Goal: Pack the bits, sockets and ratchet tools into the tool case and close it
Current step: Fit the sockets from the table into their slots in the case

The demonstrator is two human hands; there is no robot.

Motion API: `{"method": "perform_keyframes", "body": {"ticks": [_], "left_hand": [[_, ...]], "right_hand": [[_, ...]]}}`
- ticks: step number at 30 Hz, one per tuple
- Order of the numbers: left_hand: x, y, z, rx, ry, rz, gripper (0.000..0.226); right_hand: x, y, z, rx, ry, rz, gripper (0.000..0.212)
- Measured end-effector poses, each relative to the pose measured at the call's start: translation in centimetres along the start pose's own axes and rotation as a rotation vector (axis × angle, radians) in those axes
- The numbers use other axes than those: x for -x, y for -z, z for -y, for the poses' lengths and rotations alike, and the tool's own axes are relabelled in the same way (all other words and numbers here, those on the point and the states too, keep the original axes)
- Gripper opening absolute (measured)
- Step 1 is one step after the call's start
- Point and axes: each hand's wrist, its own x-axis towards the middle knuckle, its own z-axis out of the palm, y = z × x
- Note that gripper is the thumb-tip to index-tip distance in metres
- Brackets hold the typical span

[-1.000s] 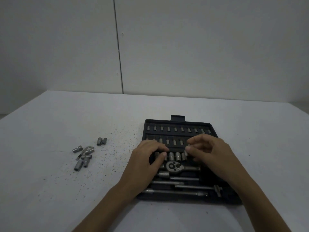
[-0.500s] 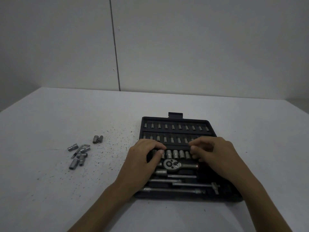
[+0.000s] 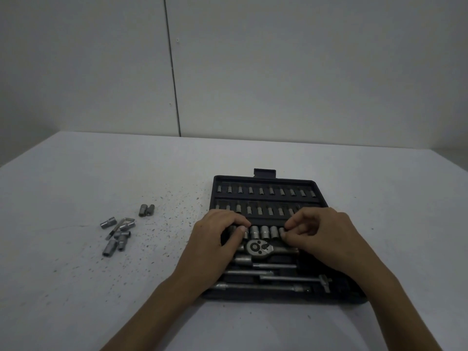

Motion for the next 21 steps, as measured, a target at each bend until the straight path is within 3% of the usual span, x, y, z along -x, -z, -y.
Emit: {"method": "perform_keyframes", "body": {"ticks": [7, 21], "left_hand": [[0.05, 0.01, 0.06, 0.007, 0.003, 0.007, 0.016], [0.06, 0.06, -0.06, 0.002, -0.001, 0.008, 0.019]], "right_hand": [[-0.24, 0.57, 0.06, -0.108, 0.040, -0.108, 0.010], [-0.31, 0.07, -0.12, -0.092, 0.166, -0.010, 0.014]]}}
